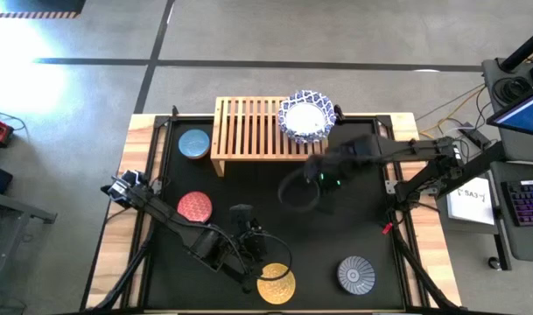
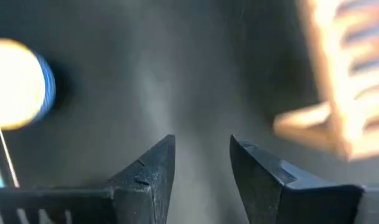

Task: Place and stack bowls onto a shelf
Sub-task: Put the red patterned bowl on the shelf

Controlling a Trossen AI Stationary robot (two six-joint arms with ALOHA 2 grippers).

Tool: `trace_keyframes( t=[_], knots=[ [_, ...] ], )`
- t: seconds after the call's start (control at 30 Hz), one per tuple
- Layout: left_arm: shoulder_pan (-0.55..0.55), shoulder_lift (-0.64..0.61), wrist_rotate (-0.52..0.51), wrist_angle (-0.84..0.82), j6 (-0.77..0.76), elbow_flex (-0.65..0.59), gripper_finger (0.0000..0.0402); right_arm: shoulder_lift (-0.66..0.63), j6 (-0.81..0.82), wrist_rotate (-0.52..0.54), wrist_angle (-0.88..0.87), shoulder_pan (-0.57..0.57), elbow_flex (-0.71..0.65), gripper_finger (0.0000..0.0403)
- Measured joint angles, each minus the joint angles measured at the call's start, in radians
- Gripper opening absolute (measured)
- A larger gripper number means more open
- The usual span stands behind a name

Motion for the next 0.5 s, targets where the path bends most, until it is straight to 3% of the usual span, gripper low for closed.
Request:
trace_keyframes(
  t=[0.2, 0.5],
  knots=[
    [-0.011, 0.000, 0.014, -0.035, -0.007, 0.000, 0.0225, 0.000, 0.196, -0.002, -0.038, 0.181, -0.104, 0.0146],
    [-0.013, 0.000, 0.015, -0.044, -0.011, 0.000, 0.0225, -0.001, 0.438, -0.049, 0.096, 0.439, -0.273, 0.0135]
  ],
)
